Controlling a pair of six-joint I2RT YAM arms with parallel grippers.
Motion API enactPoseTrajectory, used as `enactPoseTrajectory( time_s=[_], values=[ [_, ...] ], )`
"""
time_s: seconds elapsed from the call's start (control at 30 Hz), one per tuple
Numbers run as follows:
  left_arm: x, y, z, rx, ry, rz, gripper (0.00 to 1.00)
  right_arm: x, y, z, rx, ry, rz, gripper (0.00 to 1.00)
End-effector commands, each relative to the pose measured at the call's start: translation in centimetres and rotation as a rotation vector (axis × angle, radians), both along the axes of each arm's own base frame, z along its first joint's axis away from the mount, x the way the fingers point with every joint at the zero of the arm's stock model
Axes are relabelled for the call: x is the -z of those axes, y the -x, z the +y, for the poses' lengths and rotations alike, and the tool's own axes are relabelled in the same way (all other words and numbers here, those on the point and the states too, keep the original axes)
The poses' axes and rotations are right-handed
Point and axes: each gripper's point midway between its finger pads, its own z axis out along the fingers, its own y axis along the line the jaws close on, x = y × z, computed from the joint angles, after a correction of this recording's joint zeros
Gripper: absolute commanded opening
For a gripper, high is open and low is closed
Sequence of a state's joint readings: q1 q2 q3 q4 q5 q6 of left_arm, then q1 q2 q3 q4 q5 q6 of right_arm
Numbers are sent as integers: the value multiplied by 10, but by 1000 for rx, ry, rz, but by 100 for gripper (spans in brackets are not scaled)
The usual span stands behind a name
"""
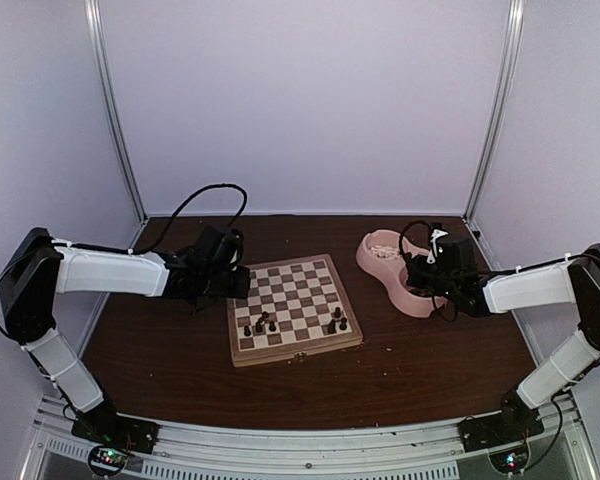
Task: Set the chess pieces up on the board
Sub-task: Move the pawn on the chessboard.
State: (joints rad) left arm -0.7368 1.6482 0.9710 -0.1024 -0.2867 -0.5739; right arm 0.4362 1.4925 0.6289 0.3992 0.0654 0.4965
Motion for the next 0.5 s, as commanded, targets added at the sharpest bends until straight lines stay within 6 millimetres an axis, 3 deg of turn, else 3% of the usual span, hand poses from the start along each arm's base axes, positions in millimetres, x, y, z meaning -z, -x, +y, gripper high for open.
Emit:
enactPoseTrajectory(
  time_s=[0.0, 0.2, 0.33, 0.47],
  values=[
    [-37, -2, -25, 103, 50, 1, 18, -3, -4, 0, -3, 1, -9, 0],
    [-27, 36, -51, 418, -9, 175, 36, -4, -4, 1, -6, 1, -11, 0],
    [-22, 50, -41, 444, -58, 234, 37, -3, -5, 2, -12, -3, -8, 0],
    [-16, 68, -45, 516, -47, 335, 51, -2, -5, 3, -16, -4, -6, 0]
  ],
)
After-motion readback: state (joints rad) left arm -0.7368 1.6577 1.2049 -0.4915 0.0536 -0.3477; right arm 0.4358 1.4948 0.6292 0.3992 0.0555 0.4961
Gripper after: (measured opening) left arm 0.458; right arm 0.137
